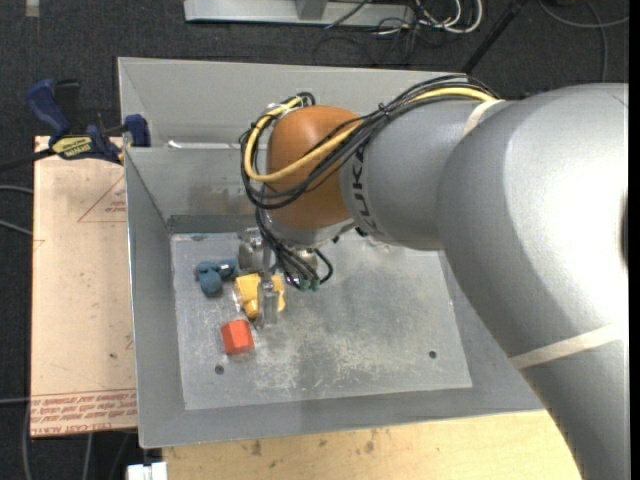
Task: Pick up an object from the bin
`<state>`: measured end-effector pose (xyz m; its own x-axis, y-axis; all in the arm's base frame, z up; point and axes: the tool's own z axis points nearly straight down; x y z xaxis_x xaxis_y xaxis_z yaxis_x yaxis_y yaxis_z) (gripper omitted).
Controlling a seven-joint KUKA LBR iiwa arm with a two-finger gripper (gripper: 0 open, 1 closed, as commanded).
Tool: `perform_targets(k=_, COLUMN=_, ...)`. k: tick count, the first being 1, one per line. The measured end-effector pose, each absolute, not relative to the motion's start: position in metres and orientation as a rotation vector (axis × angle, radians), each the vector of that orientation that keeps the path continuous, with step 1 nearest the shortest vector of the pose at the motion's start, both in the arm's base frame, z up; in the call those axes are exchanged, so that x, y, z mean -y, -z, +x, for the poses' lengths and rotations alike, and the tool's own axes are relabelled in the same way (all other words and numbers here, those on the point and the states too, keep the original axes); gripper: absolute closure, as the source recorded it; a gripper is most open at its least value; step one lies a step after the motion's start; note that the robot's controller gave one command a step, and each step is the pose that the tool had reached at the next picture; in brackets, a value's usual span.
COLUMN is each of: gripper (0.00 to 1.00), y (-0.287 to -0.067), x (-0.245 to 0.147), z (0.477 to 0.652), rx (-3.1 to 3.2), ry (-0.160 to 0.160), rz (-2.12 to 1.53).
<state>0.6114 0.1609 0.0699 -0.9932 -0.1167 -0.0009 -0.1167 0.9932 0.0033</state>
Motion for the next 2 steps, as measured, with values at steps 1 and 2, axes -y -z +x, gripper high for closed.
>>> perform_targets(k=1, gripper=1.00, y=-0.071, x=-0.159, z=0.613, rx=-3.134, ry=-0.004, rz=-0.177)
perform_targets(k=2, gripper=1.00, y=-0.210, x=-0.166, z=0.579, rx=-3.127, ry=-0.006, rz=-0.159)
